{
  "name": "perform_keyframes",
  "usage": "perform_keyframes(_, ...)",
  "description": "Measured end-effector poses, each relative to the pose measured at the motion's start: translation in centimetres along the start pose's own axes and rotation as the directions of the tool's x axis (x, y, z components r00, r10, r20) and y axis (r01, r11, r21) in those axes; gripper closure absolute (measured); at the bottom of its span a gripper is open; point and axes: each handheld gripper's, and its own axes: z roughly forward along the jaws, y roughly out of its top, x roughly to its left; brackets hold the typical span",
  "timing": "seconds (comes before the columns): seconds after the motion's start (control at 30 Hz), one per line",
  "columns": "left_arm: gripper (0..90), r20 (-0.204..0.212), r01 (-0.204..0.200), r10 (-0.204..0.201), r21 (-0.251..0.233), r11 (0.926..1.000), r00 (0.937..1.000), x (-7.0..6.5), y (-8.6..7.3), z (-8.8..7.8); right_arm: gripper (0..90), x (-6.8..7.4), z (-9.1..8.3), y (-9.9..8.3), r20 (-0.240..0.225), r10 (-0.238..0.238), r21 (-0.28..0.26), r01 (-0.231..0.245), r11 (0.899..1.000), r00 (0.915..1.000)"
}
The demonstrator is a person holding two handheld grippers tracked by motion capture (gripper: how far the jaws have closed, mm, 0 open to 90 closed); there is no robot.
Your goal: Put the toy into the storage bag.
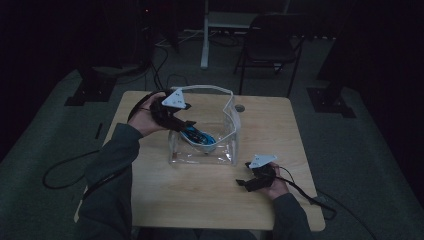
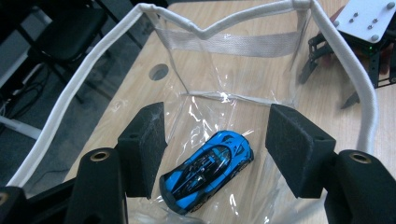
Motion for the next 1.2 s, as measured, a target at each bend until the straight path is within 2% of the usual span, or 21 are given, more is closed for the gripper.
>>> perform_keyframes(0.1,38.3,-0.003,0.010,-0.010,-0.007,0.9999,0.9999,0.0,-0.3,-0.2,18.1,0.0,0.0,0.0,0.002,0.001,0.000,-0.001,1.000,1.0000)
perform_keyframes(0.13,38.3,-0.019,0.022,-0.022,-0.010,0.9997,0.9996,-0.2,-1.0,-0.8,18.1,0.0,0.0,0.0,0.002,0.001,0.000,-0.001,1.000,1.0000)
perform_keyframes(0.37,37.3,-0.054,0.045,-0.047,-0.033,0.9984,0.9974,-0.5,-2.6,-2.4,18.1,0.1,0.0,0.0,0.003,0.001,-0.001,-0.001,1.000,1.0000)
perform_keyframes(0.63,36.5,-0.080,0.081,-0.084,-0.044,0.9958,0.9932,-0.9,-4.4,-3.1,18.1,0.1,0.0,0.0,0.004,0.001,0.000,-0.001,1.000,1.0000)
perform_keyframes(0.93,36.0,-0.098,0.139,-0.143,-0.045,0.9892,0.9848,-1.1,-6.9,-3.5,18.1,0.1,0.0,0.0,0.003,0.002,-0.001,-0.002,1.000,1.0000)
perform_keyframes(1.2,36.1,-0.117,0.203,-0.207,-0.048,0.9780,0.9713,-1.6,-9.5,-3.3,18.1,0.0,0.0,0.0,0.003,0.001,0.000,-0.001,1.000,1.0000)
